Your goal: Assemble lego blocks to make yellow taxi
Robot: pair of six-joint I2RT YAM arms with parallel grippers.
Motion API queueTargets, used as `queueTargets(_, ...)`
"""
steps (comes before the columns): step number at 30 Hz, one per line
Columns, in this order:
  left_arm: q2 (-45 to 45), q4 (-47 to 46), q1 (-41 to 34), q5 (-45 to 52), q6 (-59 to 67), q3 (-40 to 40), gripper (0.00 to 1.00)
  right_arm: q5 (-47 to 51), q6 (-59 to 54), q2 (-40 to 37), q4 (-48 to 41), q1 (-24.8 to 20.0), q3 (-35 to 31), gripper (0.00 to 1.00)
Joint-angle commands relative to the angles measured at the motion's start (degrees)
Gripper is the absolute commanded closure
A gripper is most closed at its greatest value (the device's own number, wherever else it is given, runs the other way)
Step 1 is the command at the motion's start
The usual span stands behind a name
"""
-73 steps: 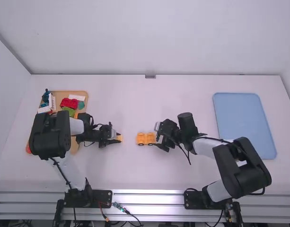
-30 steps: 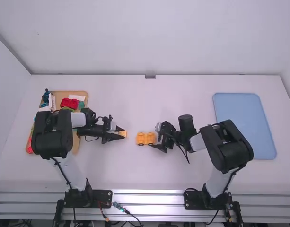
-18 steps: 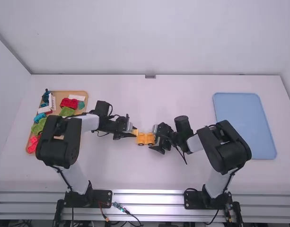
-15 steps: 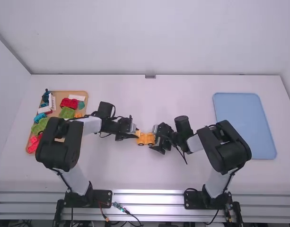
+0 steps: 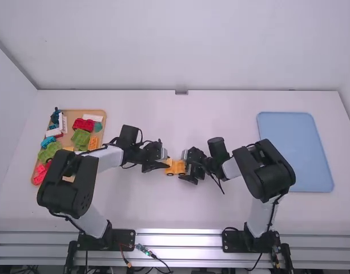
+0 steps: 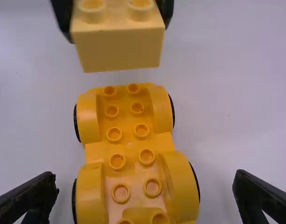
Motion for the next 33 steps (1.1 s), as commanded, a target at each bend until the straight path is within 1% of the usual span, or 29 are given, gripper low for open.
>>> queueTargets(1,-0.4,1.0,-1.7,0.7,0.8,-1.6,0.98,-1.0,0.0,1.6,0.1,0.9,1.5,0.01)
queueTargets(7,-0.4,7.3,-2.4,-1.6,-4.8,-3.9,0.98,-4.2,-1.8,2.9,0.4,1.1,2.9,0.00)
queueTargets(11,-0.4,10.5,-2.4,-1.6,-4.8,-5.6,0.98,-6.4,-4.2,3.6,1.2,0.9,2.9,0.01)
queueTargets(13,-0.4,12.0,-2.4,-1.3,-4.9,-6.3,0.98,-9.4,-4.1,4.9,3.2,0.0,2.9,0.01)
queueTargets(18,-0.2,13.5,-2.4,-1.1,-6.9,-6.3,0.98,-13.1,-4.1,7.5,4.4,-1.9,4.1,0.01)
queueTargets(21,0.6,14.5,-2.4,-1.1,-8.0,-6.0,0.98,-15.5,-4.0,8.9,4.2,-2.3,5.4,0.01)
queueTargets(25,3.1,14.0,-2.4,-0.9,-7.9,-4.6,0.98,-15.7,-1.1,11.3,4.3,-2.1,7.5,0.01)
queueTargets(28,4.6,13.8,-2.4,0.2,-8.0,-3.7,0.98,-17.3,-1.3,12.1,3.7,-2.3,8.4,0.01)
queueTargets(32,4.7,13.9,-2.4,1.4,-7.9,-3.8,0.98,-16.6,-1.4,12.1,3.2,-2.3,8.4,0.05)
queueTargets(33,4.7,13.9,-2.4,0.7,-7.8,-3.9,0.98,-16.6,-1.6,12.1,3.1,-2.3,8.4,0.11)
